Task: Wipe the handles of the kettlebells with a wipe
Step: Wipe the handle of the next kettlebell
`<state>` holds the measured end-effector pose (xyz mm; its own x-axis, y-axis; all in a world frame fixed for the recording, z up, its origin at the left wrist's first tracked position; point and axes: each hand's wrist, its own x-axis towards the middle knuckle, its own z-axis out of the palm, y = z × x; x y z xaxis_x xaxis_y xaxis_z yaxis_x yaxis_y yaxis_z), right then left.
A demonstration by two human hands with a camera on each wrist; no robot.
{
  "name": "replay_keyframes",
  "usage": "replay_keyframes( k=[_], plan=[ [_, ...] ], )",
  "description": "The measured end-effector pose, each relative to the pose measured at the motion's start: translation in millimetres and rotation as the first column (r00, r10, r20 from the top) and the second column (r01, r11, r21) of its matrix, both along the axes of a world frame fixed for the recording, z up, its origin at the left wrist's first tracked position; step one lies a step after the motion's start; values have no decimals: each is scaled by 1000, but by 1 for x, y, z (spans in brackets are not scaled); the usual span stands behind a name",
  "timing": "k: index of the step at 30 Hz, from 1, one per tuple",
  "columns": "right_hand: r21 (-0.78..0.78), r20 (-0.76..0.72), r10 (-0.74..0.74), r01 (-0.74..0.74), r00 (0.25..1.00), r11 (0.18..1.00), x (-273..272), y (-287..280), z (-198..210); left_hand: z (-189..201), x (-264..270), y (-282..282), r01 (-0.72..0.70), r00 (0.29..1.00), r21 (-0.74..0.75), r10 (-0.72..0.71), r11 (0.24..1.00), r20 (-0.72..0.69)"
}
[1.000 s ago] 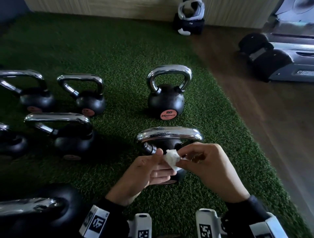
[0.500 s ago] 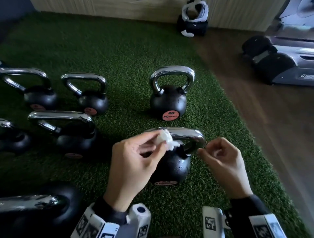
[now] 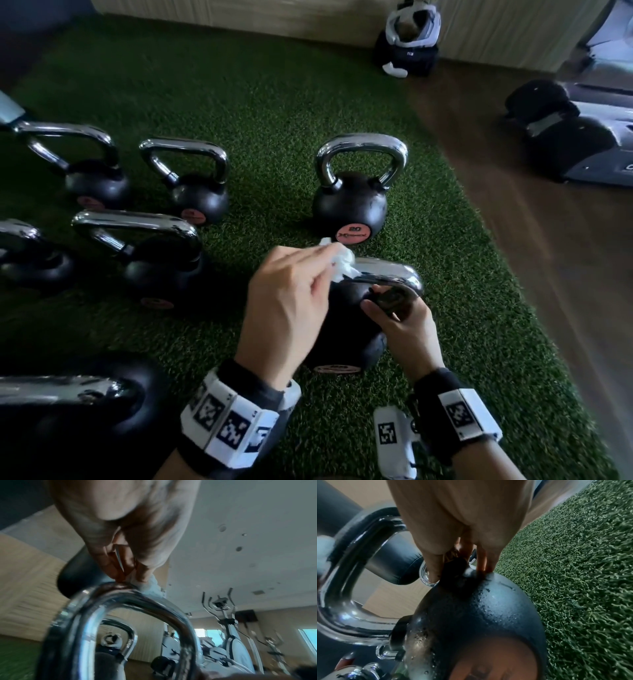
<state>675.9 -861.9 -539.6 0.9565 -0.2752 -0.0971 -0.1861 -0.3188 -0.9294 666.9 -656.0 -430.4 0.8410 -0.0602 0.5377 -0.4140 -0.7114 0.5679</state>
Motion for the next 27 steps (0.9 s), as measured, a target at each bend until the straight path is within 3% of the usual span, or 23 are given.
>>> replay_keyframes(
  k=[5,11,15,19,23,27],
  plan=[
    [4,-22,5,-5,1000,1000,-2,-1,-2,-4,-3,5,15,1000,33,-15,999,12],
    [4,-50,59,-58,997,998,-3,-4,4,-41,7,38,-167,983,-222,145,961,-114],
    [-1,-54,44,-45,998,999,-4,-5,7,-60,-2,42,-174,984,-203,163,964,-69],
    [24,-37,37,-36,999,999,-4,-2,4,-89,-3,46,-216,958,-393,117,894,-261],
    [36,-30,41,-39,999,999,-5,-3,3,-111,-11,33,-167,948,-381,42,909,-315],
    [33,-18,56,-55,998,998,-3,-4,3,-104,-18,26,-165,910,-432,-31,887,-413]
  ],
)
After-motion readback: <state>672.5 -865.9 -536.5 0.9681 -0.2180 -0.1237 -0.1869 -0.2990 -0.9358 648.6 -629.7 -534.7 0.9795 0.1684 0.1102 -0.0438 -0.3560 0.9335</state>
